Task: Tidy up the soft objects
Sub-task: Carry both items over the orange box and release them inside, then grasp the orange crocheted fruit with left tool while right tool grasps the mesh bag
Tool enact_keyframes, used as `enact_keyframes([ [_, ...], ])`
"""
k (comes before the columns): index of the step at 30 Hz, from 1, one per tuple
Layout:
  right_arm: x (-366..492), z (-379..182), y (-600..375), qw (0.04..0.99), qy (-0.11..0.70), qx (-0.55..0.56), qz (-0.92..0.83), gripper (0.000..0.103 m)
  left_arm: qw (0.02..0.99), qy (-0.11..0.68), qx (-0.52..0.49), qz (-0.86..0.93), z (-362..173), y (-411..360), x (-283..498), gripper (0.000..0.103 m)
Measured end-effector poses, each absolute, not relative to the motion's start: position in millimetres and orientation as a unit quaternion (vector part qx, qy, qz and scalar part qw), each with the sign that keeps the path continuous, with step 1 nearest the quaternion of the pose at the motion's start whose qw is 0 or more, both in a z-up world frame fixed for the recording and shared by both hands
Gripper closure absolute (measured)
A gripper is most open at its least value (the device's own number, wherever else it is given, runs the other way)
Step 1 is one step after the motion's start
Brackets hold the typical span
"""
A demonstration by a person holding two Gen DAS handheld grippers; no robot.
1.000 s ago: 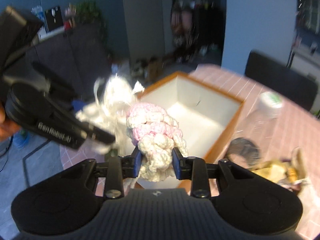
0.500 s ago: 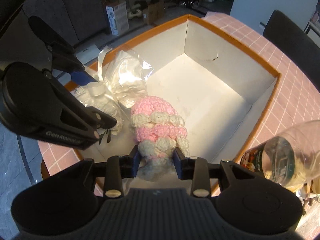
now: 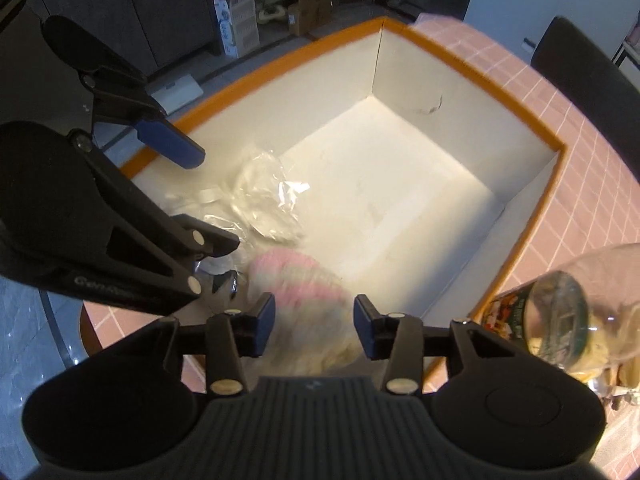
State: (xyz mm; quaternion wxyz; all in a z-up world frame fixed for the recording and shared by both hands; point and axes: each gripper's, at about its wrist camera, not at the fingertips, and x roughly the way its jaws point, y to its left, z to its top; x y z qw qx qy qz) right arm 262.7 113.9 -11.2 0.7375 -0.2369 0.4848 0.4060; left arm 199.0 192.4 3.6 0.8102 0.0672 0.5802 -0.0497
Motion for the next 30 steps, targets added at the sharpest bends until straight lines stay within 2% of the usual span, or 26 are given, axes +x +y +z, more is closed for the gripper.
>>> enact_keyframes([
  [7,238.3,28.6,75.0,0.763,0.428,-0.230,0.425,0.051,0.848,0.521,0.071,-0.071,40.5,171.1,168.2,0.030],
  [16,222.2,61.6,-30.1,0.818,0.377,-0.208,0.381,0.040,0.898,0.407,0.088,-0.143,68.6,103.0,133.0,0.030],
  [22,229.0,38.8,-93.3,0.835,0.400,-0.183,0.331,0.036,0.886,0.397,0.120,-0.207,44.7,33.3,138.3,0.030],
  [27,243.1,7.3,-136.1,0.839,0.435,-0.158,0.286,0.034,0.871,0.417,0.150,-0.211,6.1,-14.3,160.6,0.029],
  [30,255.3,-10.7,-161.5,0.840,0.455,-0.142,0.261,0.030,0.867,0.426,0.180,-0.188,-23.6,-30.9,181.0,0.026],
])
